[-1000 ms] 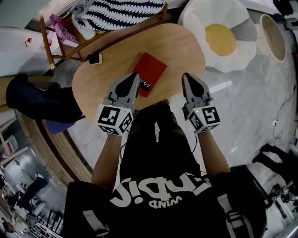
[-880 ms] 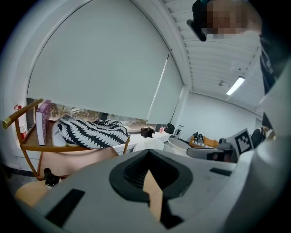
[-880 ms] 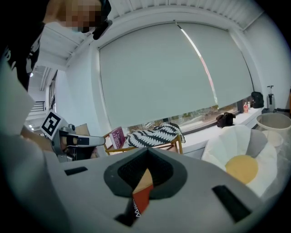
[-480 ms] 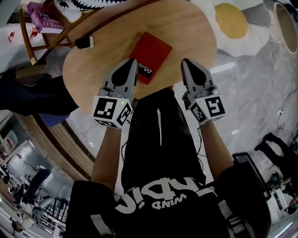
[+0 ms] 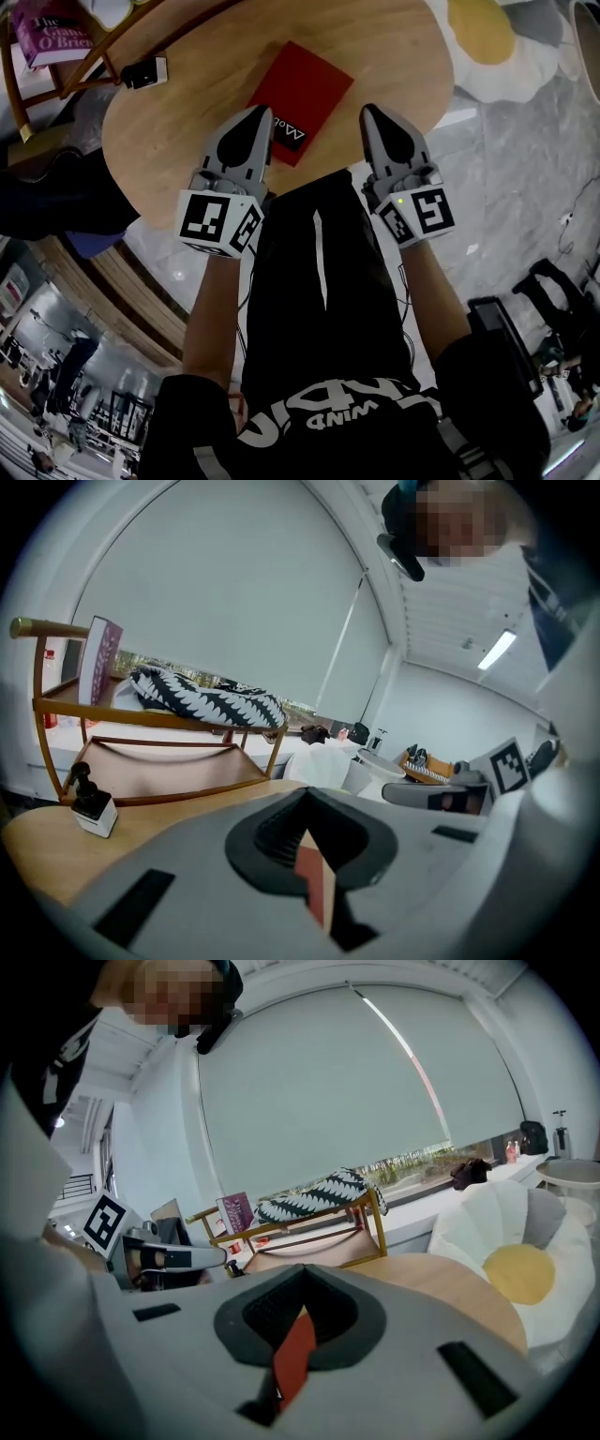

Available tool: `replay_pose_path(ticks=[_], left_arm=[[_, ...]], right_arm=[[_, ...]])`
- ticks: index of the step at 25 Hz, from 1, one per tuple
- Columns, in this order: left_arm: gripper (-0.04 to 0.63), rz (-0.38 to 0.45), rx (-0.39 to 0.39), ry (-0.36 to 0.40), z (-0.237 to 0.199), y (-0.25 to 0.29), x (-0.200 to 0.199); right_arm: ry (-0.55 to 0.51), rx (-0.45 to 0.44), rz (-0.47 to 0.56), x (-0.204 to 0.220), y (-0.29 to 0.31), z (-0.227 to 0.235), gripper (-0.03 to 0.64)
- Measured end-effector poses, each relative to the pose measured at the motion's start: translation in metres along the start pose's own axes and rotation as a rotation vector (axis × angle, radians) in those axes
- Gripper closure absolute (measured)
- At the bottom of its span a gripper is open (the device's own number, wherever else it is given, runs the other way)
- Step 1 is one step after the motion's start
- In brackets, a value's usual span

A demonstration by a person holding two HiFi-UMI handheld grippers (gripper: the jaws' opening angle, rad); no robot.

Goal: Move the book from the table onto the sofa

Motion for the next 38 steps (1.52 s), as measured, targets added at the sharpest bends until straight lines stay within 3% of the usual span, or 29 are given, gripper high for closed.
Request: replay_pose_path(ticks=[6,21,23,31,34,38], left_arm=[[0.588,-0.005,-0.006,0.004,-0.008,0.011,0.020],[0.584,-0.023,0.017,0.014,-0.016,0.016,0.032],[0.567,-0.027,0.023,0.030,-0.015,0.016,0.032],[0.438,-0.047,0.041,0.007,-0.016,0.021,0.039],[0.364,-0.057,0.054,-0.005,-0.016,0.023,0.042],[0.356,-0.069,0.058,-0.012,-0.017,0.023,0.045]], right_arm=[[0.017,0.009,-0.021,0.027,0.010,0.002,0.620],[0.065,0.028,-0.078,0.049,0.021,0.006,0.611],[0.080,0.030,-0.084,0.052,0.021,0.008,0.532],[0.119,0.015,-0.096,0.058,0.022,0.008,0.418],[0.130,0.007,-0.106,0.061,0.024,0.007,0.394],[0.137,0.012,-0.119,0.064,0.025,0.006,0.393]])
Point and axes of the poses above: the fingertips, and each gripper's own axes: y forward along the fingers, z to its right, x out of its underside, the point moved 1 cm from there along -y, backward along the fingers, and after that the axes turned 3 degrees about z, right-handed, at the moved point
